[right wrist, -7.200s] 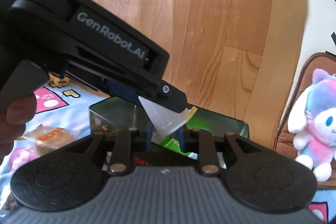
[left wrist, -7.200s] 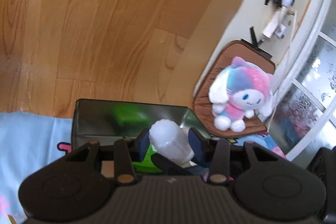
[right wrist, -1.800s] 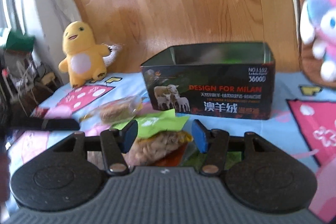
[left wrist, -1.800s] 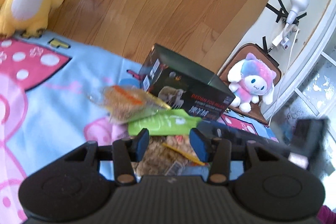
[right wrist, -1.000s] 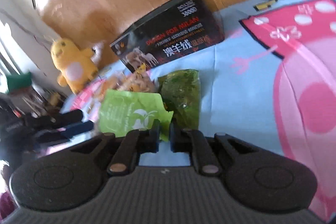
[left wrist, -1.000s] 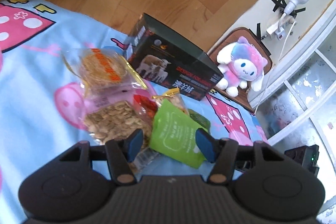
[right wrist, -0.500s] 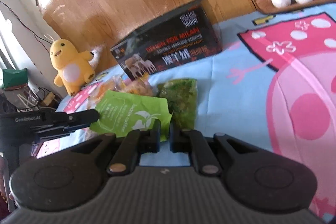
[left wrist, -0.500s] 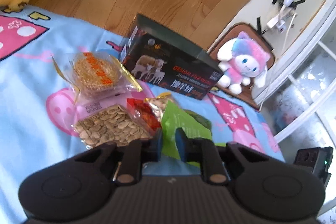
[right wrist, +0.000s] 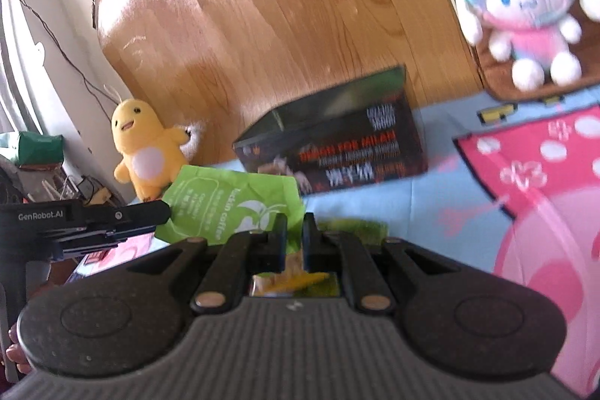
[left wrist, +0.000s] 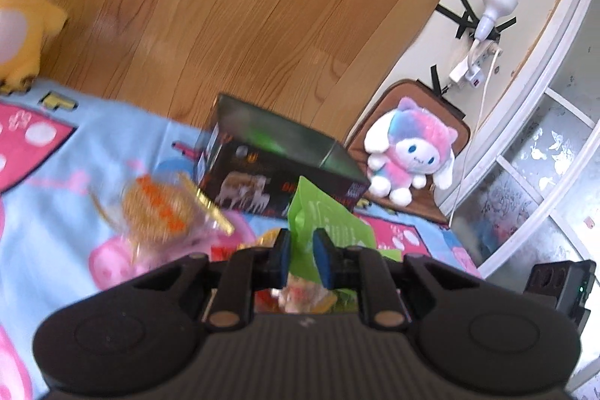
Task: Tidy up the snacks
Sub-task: 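Lift the light green bag with the left tool into the black box, release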
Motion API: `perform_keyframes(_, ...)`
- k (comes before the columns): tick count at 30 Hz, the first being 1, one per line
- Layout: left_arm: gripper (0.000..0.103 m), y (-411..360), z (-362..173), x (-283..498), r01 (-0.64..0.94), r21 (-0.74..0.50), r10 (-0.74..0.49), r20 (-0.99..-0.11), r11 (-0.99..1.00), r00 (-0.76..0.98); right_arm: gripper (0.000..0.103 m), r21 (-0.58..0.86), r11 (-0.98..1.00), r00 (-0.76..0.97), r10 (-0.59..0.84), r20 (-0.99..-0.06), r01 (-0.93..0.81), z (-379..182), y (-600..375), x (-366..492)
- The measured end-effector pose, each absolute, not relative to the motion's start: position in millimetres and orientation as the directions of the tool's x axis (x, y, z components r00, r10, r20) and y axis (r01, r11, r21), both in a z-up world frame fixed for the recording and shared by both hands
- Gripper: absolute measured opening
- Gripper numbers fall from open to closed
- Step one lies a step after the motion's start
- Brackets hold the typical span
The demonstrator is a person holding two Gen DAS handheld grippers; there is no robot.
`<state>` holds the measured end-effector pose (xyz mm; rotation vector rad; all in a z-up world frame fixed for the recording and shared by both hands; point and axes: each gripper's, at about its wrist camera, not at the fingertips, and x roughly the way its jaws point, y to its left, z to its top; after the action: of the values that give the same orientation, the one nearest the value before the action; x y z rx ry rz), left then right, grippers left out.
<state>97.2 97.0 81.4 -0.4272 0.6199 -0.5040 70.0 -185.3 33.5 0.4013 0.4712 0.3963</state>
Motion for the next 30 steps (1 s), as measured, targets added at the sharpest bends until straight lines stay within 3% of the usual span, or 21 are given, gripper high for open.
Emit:
perform_keyframes(17, 0.015, 83.0, 107.2, 192.6, 0.345, -0.454, -0.537, -0.414, 0.822, 0.735, 0.011, 0.392, 0.884, 0.878, 0.382, -0.289, -0.255, 64.3, -188.9, 153.4)
perform_keyframes(26, 0.016, 60.1, 85.3, 242.8, 0.325, -0.446, -0.527, -0.466, 0.834, 0.711, 0.011, 0.343, 0.919, 0.892, 0.309, -0.33, -0.192, 49.4, -198.3, 190.6)
perform_keyframes(30, 0.018, 48.3, 72.1, 261.2, 0.308, -0.45, -0.523, -0.507, 0.838, 0.685, 0.018, 0.265, 0.952, 0.911, 0.242, -0.335, -0.155, 43.1, -195.2, 196.0)
